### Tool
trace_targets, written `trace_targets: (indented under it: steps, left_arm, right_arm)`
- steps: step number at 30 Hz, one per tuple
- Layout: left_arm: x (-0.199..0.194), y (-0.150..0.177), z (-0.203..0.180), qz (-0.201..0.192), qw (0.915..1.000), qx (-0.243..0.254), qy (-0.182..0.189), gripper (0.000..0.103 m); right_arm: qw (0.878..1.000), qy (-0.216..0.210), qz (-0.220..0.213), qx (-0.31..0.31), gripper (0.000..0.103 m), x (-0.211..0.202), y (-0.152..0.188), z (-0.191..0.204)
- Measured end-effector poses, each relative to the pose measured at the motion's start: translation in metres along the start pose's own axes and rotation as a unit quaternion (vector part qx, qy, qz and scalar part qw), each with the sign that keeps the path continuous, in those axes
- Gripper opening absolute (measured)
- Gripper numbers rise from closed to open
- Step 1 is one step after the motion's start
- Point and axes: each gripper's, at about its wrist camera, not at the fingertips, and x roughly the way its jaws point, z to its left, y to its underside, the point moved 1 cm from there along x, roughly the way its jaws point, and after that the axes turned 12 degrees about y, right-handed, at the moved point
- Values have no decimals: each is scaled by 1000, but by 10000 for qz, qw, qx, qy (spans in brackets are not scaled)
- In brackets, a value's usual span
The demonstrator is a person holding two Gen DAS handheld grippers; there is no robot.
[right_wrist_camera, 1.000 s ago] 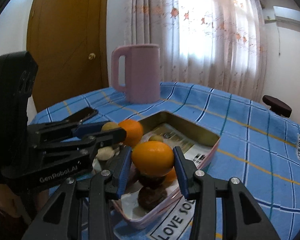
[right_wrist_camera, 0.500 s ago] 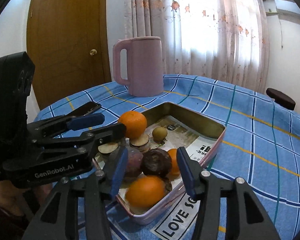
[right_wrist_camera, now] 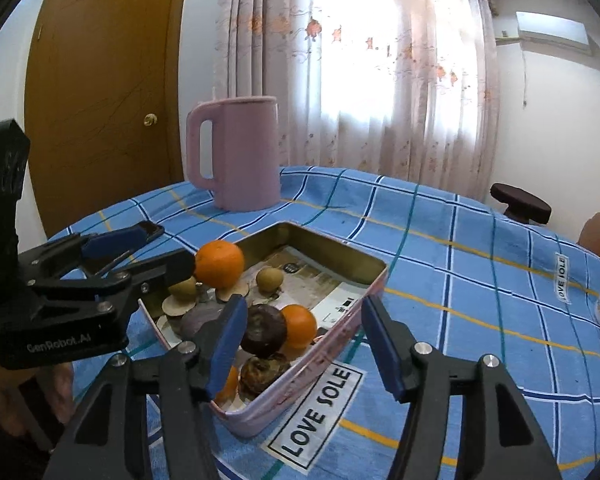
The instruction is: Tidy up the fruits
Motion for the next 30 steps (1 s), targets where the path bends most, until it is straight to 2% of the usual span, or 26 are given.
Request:
trace_targets:
  steps: [4,8,15,20,30]
  left_arm:
    - [-1,-1,-4,-5,10000,52,6,79]
    - [-3,-2,-6,-53,9999,100,-42,90]
    - [-5,-3,-8,-84,9999,119,-48,90]
    - [-7,-4,-8,-117,9998,126,-84,96]
    - [-7,-5,-9,-107,9998,151,-84,96]
  right_arm:
    - [10000,52,-33,39,62,-4,0,-6]
    - [9999,70,-56,108,62,-6,0,-10]
    - [9999,63,-81,126,62,-9,0,-12]
    - [9998,69,-76,161,62,-10,-1,-14]
    - [9997,89,-89,197,63,-12,0,-17]
